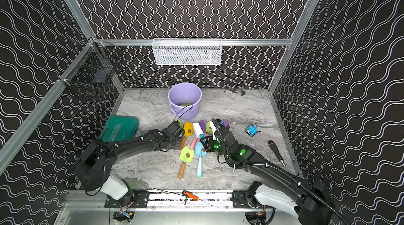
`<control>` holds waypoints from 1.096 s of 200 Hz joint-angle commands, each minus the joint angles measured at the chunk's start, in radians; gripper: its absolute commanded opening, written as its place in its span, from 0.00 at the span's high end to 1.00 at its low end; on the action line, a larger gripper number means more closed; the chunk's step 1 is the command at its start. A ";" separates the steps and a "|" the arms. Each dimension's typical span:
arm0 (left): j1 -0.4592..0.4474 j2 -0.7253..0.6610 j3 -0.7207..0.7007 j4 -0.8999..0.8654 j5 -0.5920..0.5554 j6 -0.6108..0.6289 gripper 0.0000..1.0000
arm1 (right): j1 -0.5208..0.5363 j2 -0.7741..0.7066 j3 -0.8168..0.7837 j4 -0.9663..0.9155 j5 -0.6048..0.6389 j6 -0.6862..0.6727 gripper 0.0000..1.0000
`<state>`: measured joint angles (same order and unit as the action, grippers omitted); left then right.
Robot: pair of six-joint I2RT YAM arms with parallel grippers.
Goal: Brush the soil off the hand trowel and place it into the bucket
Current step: Pick up the hand trowel from the center of the board.
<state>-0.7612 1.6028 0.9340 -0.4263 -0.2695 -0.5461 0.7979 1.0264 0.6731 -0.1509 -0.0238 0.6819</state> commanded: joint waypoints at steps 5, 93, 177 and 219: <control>-0.001 0.029 0.020 0.025 -0.022 0.008 0.49 | 0.001 -0.001 -0.007 0.034 0.008 0.008 1.00; 0.000 0.117 0.029 0.045 -0.033 0.002 0.58 | 0.001 -0.025 -0.029 0.038 0.016 0.009 1.00; 0.019 0.158 0.032 0.078 -0.036 0.007 0.63 | 0.001 -0.020 -0.020 0.040 0.013 0.009 1.00; 0.027 0.161 0.030 0.070 -0.046 0.008 0.76 | 0.001 -0.015 -0.017 0.043 0.012 0.006 1.00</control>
<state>-0.7425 1.7626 0.9665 -0.3225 -0.3271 -0.5461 0.7982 1.0084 0.6472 -0.1432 -0.0132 0.6891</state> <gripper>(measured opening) 0.278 0.229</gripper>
